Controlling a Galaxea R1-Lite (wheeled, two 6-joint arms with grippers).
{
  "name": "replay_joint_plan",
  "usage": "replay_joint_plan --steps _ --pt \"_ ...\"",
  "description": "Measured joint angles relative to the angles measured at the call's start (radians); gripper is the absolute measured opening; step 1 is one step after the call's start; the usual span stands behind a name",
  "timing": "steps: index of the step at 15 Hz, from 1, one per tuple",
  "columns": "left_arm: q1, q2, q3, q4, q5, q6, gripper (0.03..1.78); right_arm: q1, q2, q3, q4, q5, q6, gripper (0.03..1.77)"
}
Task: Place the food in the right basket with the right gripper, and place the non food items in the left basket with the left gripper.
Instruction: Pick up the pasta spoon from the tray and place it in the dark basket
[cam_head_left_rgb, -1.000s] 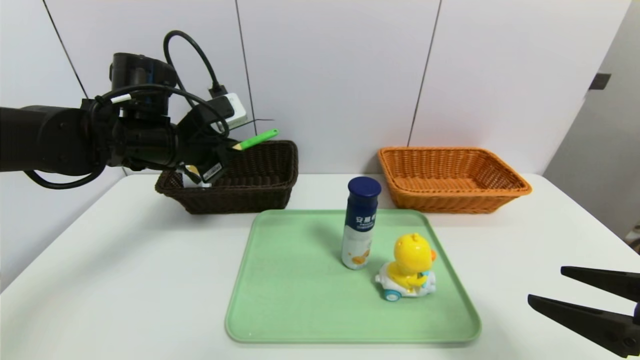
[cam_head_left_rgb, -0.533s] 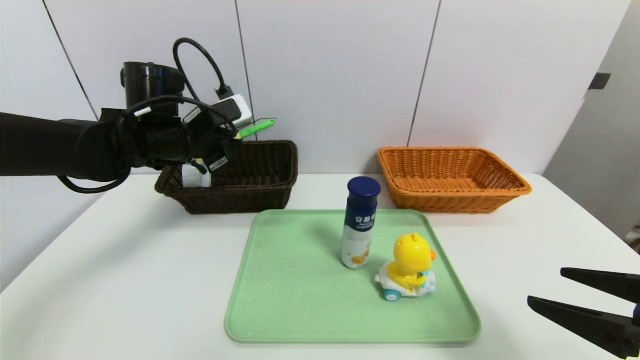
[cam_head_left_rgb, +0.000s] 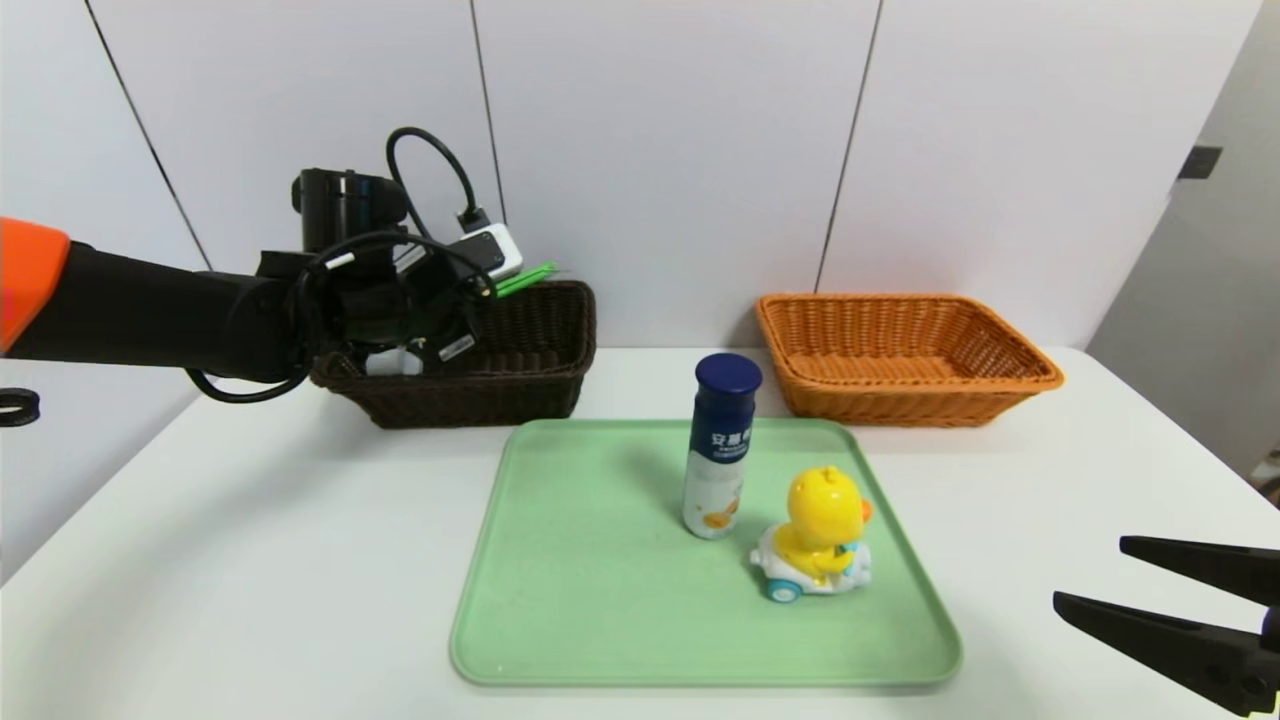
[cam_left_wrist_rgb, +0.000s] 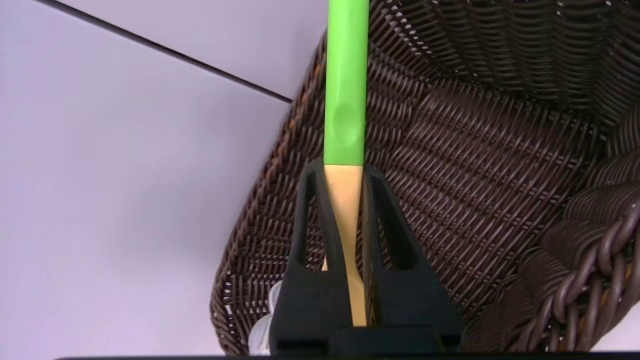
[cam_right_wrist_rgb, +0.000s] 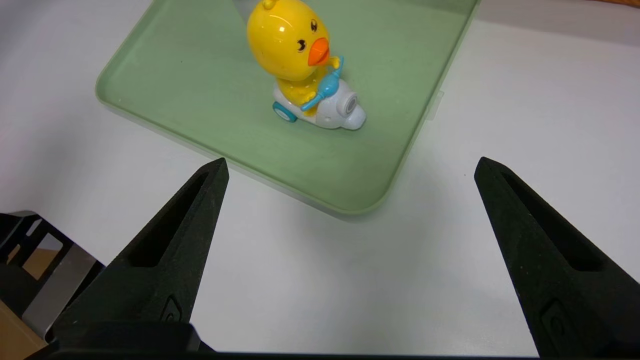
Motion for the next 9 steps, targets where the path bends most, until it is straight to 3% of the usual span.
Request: replay_joint_plan --steps 2,5,9 --pt "0.000 0.010 -0.001 0.000 0.000 -0.003 0.23 0.000 0.003 -0.001 -0.001 0.000 0.000 1.70" --pt "-0.001 0.015 -0.001 0.001 0.001 -0.005 0.70 -0.003 0.006 -0.004 -0.001 0.000 -0.002 1.70" --pt "-0.001 0.017 -0.049 0.016 0.007 -0.031 1.10 -0.002 0.009 -0.008 -0.001 0.001 -0.002 1.70"
